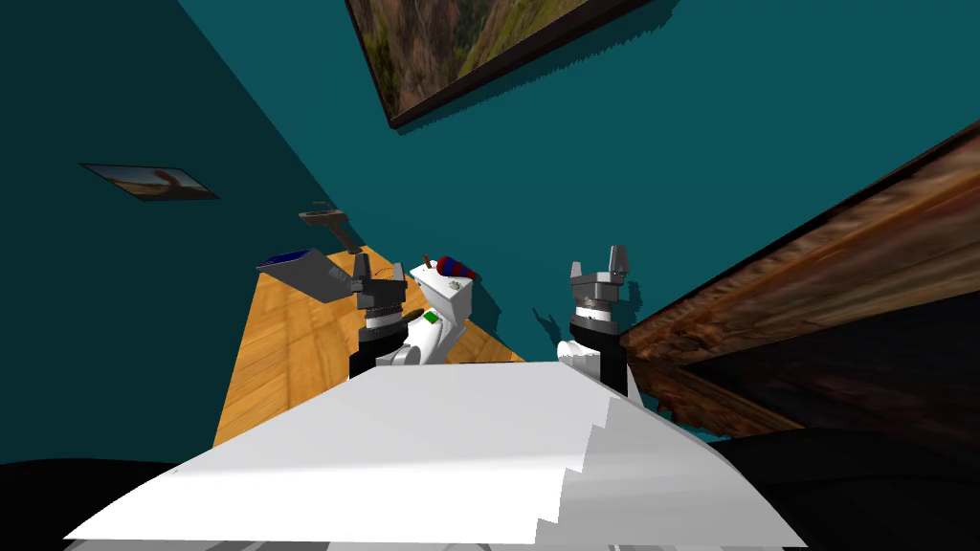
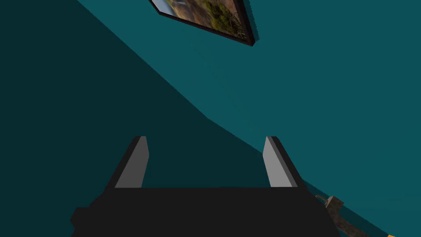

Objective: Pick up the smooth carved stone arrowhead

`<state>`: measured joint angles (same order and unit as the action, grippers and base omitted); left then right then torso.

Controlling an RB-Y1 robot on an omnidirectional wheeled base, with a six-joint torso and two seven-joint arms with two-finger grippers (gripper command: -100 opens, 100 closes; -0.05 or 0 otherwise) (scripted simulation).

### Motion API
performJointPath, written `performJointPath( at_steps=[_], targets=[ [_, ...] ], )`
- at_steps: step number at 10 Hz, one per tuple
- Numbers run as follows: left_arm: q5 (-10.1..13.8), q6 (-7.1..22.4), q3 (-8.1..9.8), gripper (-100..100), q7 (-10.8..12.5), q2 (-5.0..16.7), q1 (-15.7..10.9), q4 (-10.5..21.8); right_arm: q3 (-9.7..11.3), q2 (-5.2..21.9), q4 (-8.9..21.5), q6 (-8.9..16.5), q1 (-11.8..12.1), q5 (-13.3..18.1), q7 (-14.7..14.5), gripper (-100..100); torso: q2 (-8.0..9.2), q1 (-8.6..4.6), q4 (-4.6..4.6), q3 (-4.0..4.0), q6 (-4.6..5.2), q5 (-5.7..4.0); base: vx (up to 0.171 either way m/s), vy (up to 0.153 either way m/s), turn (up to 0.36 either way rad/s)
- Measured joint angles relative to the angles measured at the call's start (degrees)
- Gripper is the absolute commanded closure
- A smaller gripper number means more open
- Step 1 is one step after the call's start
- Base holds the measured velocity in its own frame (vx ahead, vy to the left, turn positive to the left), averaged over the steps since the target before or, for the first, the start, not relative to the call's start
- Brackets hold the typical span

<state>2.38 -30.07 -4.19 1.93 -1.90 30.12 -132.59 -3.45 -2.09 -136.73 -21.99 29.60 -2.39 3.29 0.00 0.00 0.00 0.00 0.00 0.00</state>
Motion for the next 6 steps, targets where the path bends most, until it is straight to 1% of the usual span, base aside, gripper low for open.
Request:
performJointPath(
  at_steps=[1, 4, 5, 6],
  targets=[
    [0.02, 0.71, 0.21, -100, -0.07, 1.30, -0.57, 0.24, 0.00, 0.00, 0.00, 0.00, 0.00, 0.00, 0.00, 0, 0.05, 0.01, 0.01, 0.02, 0.01, 0.00, -0.043, -0.010, -0.027],
    [-0.43, 3.43, 0.26, -100, -1.06, 6.24, -2.98, 3.39, 0.00, 0.00, 0.00, 0.00, -0.01, 0.00, 0.00, 0, 0.25, 0.04, 0.05, 0.14, 0.01, 0.01, -0.064, 0.001, -0.027],
    [-0.49, 4.49, 0.42, -100, -1.30, 6.99, -3.76, 3.83, 0.00, 0.00, 0.00, 0.00, -0.01, 0.00, 0.00, 0, 0.21, 0.02, 0.05, 0.12, 0.00, 0.01, -0.051, -0.003, -0.025],
    [-0.76, 5.99, 0.38, -100, -1.79, 7.86, -5.14, 4.79, 0.00, 0.00, 0.00, 0.00, -0.01, 0.00, 0.00, 0, 0.19, 0.01, 0.04, 0.11, 0.01, 0.00, -0.074, -0.015, -0.049]
  ],
)
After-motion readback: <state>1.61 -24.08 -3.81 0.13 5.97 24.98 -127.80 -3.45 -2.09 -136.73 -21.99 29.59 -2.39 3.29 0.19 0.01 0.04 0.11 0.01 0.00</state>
